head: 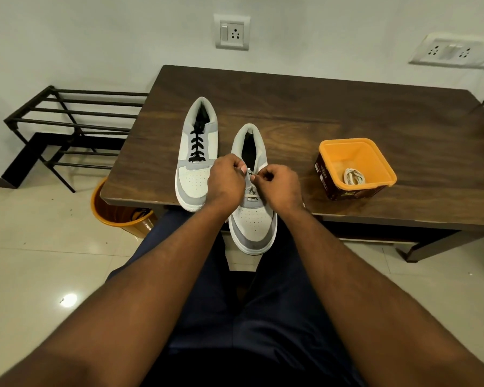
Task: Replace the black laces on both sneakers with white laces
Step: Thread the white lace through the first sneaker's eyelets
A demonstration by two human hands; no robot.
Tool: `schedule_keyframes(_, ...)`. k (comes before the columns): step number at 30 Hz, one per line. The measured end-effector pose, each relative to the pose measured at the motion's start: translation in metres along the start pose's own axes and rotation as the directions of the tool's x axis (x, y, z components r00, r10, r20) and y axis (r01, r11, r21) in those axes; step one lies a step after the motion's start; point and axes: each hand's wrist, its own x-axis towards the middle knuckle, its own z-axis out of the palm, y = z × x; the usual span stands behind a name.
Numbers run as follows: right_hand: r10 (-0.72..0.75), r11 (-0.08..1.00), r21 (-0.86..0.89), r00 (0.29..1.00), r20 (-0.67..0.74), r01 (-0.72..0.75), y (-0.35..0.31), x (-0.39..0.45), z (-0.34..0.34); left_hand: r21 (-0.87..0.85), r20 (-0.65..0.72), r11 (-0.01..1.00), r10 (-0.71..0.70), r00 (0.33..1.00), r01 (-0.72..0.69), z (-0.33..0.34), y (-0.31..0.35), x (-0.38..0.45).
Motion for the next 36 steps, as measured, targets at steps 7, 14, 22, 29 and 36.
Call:
schedule_keyframes(7, 0.102, 0.979, 0.177, 0.995, -0.003, -0.100, 0.005, -0.003, 0.003, 0.148, 0.046, 0.986, 0.067, 0.997, -0.073, 0.010, 0.006, -0.003)
schedule_keyframes(14, 0.117, 0.962, 0.250, 0.993, -0.013, -0.110, 0.007, -0.006, 0.005, 0.220, 0.101, 0.974, 0.030, 0.994, -0.052, 0.015, 0.006, -0.004)
schedule_keyframes(22, 0.103, 0.950, 0.298, 0.995, -0.004, -0.097, 0.011, -0.007, 0.006, 0.291, 0.114, 0.951, 0.073, 0.991, -0.104, 0.021, 0.003, -0.006)
schedule_keyframes(29, 0.175, 0.850, 0.489, 0.981, 0.085, -0.194, 0.017, 0.000, 0.000, -0.060, 0.086, 0.998, -0.006, 0.996, 0.011, 0.022, -0.005, 0.000)
schedule_keyframes(36, 0.124, 0.930, 0.333, 0.986, 0.115, -0.156, 0.015, 0.013, -0.001, 0.123, 0.120, 0.983, 0.121, 0.985, -0.136, 0.011, -0.003, 0.004)
